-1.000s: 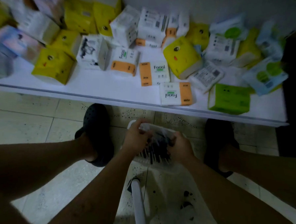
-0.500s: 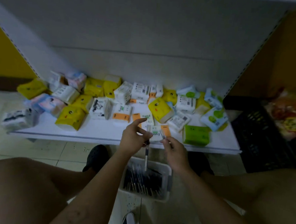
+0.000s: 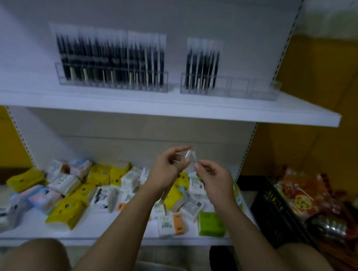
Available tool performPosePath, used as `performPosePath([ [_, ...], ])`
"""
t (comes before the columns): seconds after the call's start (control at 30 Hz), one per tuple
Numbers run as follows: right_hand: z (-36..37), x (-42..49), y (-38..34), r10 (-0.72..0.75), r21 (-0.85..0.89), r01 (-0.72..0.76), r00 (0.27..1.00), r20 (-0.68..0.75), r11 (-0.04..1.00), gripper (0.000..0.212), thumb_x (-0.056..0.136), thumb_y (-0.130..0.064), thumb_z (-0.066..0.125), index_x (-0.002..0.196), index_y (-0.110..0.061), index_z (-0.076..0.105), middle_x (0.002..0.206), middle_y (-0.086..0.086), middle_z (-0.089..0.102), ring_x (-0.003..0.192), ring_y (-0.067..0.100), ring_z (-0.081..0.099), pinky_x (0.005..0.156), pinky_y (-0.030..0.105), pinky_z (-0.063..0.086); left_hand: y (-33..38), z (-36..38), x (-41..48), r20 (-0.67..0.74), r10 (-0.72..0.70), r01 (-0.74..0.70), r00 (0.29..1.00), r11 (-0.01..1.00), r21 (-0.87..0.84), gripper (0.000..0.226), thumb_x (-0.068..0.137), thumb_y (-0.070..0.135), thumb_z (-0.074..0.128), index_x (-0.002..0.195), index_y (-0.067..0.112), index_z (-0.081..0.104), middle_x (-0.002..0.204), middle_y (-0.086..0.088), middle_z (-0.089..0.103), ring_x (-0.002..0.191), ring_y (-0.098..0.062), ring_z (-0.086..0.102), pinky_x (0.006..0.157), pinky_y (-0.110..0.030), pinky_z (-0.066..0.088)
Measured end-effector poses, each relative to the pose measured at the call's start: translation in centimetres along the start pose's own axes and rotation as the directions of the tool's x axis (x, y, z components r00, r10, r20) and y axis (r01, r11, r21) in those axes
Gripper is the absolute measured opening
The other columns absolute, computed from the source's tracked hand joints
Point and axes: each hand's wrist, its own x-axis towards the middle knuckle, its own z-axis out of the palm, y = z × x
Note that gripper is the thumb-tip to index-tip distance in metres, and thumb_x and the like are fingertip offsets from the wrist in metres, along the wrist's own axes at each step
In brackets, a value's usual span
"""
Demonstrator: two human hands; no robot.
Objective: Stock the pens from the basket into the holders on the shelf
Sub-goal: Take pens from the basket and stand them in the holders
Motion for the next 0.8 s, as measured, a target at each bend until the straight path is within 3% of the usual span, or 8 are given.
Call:
performPosePath([
  [0.2, -2.5, 3.7, -7.2, -0.083, 0.062, 0.081, 0.996, 0.029, 0.995, 0.016, 0.086, -0.012, 0.071, 0.094, -0.024, 0.066, 0.087, -0.001, 0.068, 0.080, 0.006, 0.066, 0.068, 0.014, 0.051, 8.3, 0.6, 3.0, 0.047, 0.161, -0.162, 0.986, 0.986, 0.031, 0.026, 0.087, 0.004, 0.068, 0.108, 0.019, 0.069, 0.077, -0.007, 0.070, 0.077, -0.025, 0.070, 0.068, -0.030, 0.059],
  [0.27, -3.3, 5.1, -9.5, -0.122, 0.069, 0.119, 0.991, 0.048, 0.991, 0.020, 0.087, -0.008, 0.069, 0.100, -0.022, 0.064, 0.082, 0.000, 0.067, 0.076, 0.008, 0.068, 0.066, 0.015, 0.052, 11.0, 0.6, 4.2, 0.062, 0.206, -0.211, 0.976, 0.975, 0.072, 0.025, 0.086, 0.008, 0.071, 0.108, 0.019, 0.068, 0.080, -0.007, 0.074, 0.081, -0.023, 0.072, 0.073, -0.034, 0.060],
  [0.4, -4.6, 8.0, -13.6, -0.165, 0.039, 0.164, 0.986, 0.017, 0.986, 0.025, 0.084, -0.010, 0.072, 0.095, -0.030, 0.062, 0.086, -0.005, 0.068, 0.075, 0.019, 0.072, 0.065, 0.032, 0.059, 15.9, 1.5, 6.3, 0.070, 0.287, -0.295, 0.955, 0.945, 0.139, 0.026, 0.084, 0.009, 0.072, 0.106, 0.020, 0.068, 0.091, -0.006, 0.070, 0.078, -0.019, 0.072, 0.070, -0.033, 0.061],
  [0.57, -5.8, 11.7, -17.4, -0.268, 0.022, 0.267, 0.963, 0.023, 0.963, 0.045, 0.087, -0.008, 0.069, 0.120, -0.036, 0.056, 0.094, 0.003, 0.066, 0.075, 0.018, 0.072, 0.060, 0.032, 0.060, 20.1, 2.6, 9.1, 0.097, 0.380, -0.393, 0.920, 0.894, 0.216, 0.028, 0.084, 0.009, 0.072, 0.106, 0.025, 0.067, 0.090, -0.001, 0.068, 0.075, -0.011, 0.070, 0.066, -0.029, 0.060],
  [0.8, -6.3, 17.4, -21.2, -0.378, -0.042, 0.379, 0.925, 0.034, 0.924, 0.038, 0.086, -0.007, 0.070, 0.116, -0.028, 0.061, 0.092, 0.005, 0.062, 0.084, 0.023, 0.067, 0.064, 0.035, 0.061, 23.5, 3.0, 14.1, 0.077, 0.441, -0.445, 0.894, 0.860, 0.248, 0.021, 0.084, 0.014, 0.073, 0.098, 0.027, 0.066, 0.093, -0.001, 0.071, 0.079, -0.015, 0.070, 0.073, -0.040, 0.061],
])
